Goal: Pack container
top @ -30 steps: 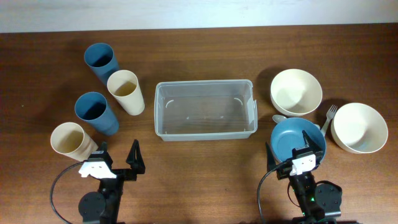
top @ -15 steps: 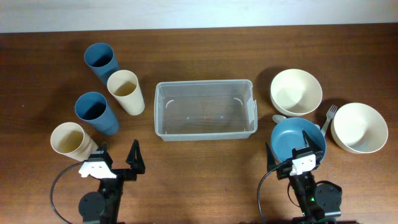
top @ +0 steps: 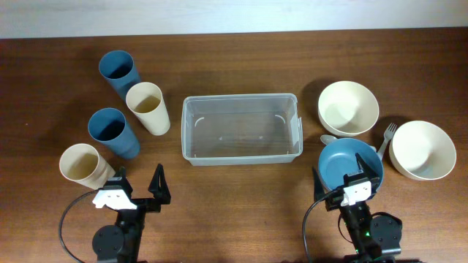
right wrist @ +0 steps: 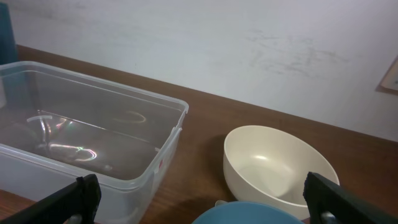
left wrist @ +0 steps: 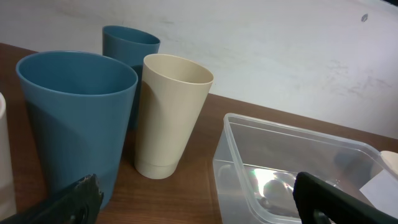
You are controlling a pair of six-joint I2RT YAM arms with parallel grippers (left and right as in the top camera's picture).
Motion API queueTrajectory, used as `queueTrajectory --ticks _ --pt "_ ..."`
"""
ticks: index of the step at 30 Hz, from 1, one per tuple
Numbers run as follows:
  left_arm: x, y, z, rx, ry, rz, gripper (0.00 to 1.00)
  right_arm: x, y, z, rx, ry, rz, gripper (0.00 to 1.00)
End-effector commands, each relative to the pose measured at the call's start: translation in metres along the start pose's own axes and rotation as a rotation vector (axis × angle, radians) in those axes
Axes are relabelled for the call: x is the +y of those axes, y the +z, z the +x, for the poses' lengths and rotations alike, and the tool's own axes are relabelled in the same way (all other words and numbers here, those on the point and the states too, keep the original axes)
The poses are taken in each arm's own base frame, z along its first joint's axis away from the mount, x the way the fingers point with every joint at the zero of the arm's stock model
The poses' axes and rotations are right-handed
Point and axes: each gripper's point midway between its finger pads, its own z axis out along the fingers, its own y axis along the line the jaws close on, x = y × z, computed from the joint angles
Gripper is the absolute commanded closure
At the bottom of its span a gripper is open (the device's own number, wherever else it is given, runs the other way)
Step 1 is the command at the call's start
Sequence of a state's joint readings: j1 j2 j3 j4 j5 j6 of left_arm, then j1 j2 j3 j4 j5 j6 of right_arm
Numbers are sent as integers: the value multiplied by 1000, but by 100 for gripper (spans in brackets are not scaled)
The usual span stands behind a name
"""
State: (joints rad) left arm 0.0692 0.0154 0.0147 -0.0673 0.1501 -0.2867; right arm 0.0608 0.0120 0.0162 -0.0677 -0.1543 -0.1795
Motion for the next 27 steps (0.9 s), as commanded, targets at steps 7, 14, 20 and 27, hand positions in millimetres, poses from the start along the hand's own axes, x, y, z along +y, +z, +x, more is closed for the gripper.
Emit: queueTrajectory --ticks 7,14,20,27 --pt "-1 0 1 -4 17 7 0 0 0 3 3 3 4 1" --pt "-13 -1 2 10 17 74 0 0 0 3 3 3 4 1" --pt "-54 -10 -20 -23 -65 292 0 0 0 3 3 3 4 1" --pt "-70 -24 -79 -50 -61 277 0 0 0 2 2 3 3 1"
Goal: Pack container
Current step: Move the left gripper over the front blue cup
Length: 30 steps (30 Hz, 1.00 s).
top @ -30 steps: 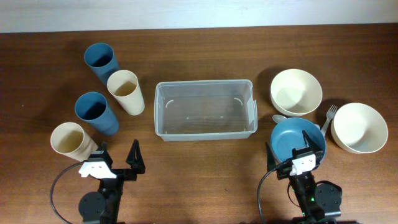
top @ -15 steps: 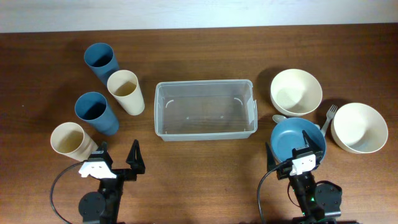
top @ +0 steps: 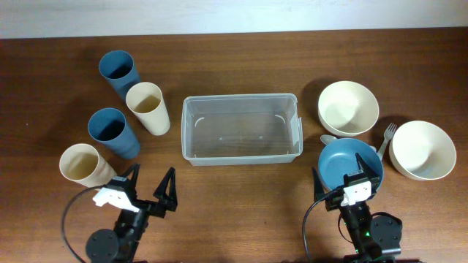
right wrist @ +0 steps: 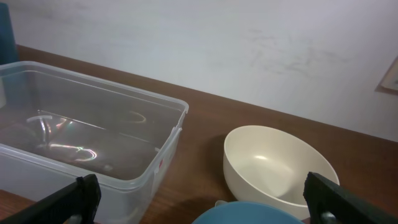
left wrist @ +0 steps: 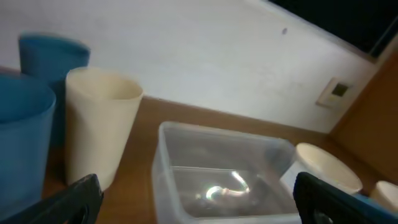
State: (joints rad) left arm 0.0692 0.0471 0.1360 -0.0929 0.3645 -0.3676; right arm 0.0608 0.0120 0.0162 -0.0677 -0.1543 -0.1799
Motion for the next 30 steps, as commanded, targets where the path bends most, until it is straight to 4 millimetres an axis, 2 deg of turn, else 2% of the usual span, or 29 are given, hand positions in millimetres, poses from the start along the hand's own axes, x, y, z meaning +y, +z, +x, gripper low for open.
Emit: queueTrajectory --ticks 1,6,10,15,19,22,26,30 --pt "-29 -7 -58 -68 12 48 0 0 0 3 3 4 3 1" --pt "-38 8 -100 8 15 7 0 0 0 3 3 4 3 1" --pt "-39 36 -121 178 -1 -21 0 0 0 3 3 4 3 1" --pt "-73 65 -143 422 118 165 0 0 0 3 3 4 3 1" --pt "-86 84 -164 515 84 236 0 0 0 3 3 4 4 1" --pt "-89 98 -165 544 53 278 0 0 0 3 3 4 4 1" --pt "-82 110 -150 600 5 289 0 0 0 3 3 4 3 1" --pt "-75 108 -127 696 -44 286 0 0 0 3 3 4 4 1"
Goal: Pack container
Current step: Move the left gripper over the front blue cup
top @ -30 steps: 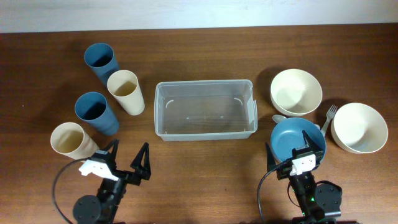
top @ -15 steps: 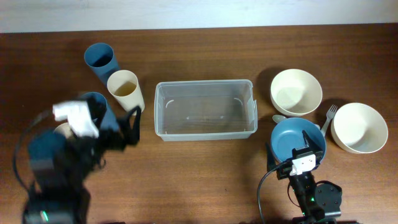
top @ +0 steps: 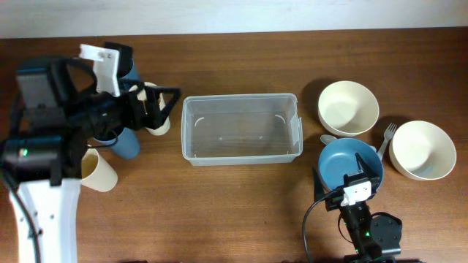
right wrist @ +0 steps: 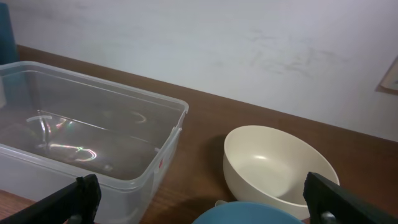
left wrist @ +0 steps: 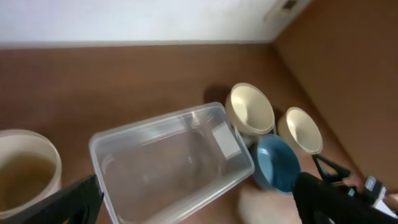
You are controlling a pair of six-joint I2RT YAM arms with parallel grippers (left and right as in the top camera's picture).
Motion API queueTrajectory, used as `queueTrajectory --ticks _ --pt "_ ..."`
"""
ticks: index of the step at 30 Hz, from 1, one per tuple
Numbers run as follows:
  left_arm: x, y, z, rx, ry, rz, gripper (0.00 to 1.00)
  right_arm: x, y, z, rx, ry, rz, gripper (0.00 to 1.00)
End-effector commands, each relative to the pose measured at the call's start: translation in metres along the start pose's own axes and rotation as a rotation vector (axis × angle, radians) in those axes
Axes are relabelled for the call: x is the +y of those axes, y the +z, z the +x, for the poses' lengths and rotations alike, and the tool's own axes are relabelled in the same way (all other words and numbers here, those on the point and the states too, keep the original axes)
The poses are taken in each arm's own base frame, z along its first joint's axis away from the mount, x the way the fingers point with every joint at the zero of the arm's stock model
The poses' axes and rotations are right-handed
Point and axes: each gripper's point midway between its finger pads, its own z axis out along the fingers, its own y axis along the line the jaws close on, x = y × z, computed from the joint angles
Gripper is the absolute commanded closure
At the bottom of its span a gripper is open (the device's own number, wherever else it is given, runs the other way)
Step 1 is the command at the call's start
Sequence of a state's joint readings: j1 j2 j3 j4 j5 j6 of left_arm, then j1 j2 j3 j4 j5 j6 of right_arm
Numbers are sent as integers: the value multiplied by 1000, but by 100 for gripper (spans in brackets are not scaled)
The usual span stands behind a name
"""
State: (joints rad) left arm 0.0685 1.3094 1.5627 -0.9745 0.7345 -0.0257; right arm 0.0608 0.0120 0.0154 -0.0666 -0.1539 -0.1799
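The clear plastic container (top: 241,129) lies empty mid-table; the left wrist view looks down on it (left wrist: 171,162). To its left stand several cups: a cream cup (top: 155,119) nearest it, blue cups (top: 124,142), and another cream cup (top: 99,173). My left gripper (top: 162,102) hangs open and empty above the nearest cream cup (left wrist: 25,168). To the container's right are a blue bowl (top: 349,162), two cream bowls (top: 348,107) (top: 422,150), a spoon (top: 327,139) and a fork (top: 385,137). My right gripper (top: 349,177) rests open at the blue bowl's near rim (right wrist: 249,214).
The raised left arm (top: 51,109) hides part of the far blue cup (top: 128,69) and of the cup group. The right arm's base (top: 362,226) sits at the table's front edge. Bare wood lies in front of the container (top: 241,197).
My left arm was low at the table's front edge and is now raised over the cups, its camera looking down on the container. The right arm has not moved.
Both arms rested at the front edge with open grippers, the left one facing the cups. Then the left gripper had swung toward the container. Now it is high above the cups, still open and empty; nothing on the table has moved.
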Motion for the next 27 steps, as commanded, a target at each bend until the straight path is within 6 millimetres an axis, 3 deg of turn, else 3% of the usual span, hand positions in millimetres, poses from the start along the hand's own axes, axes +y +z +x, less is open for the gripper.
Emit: queueTrajectory --ticks 1,5,8,10,17,21,27 --pt "-4 6 7 43 52 53 0 0 0 2 3 4 3 1" --pt "25 -3 16 72 19 -95 0 0 0 2 3 4 3 1" --pt "65 -21 31 102 -180 -313 1 0 0 2 3 4 3 1" --pt "79 -29 44 136 -243 -403 0 0 0 2 3 4 3 1" --pt "110 -61 87 295 -302 -672 0 0 0 2 3 4 3 1" --pt "122 -69 83 283 -279 -755 0 0 0 2 3 4 3 1" --pt "151 -71 61 214 -230 -876 0 0 0 2 3 4 3 1"
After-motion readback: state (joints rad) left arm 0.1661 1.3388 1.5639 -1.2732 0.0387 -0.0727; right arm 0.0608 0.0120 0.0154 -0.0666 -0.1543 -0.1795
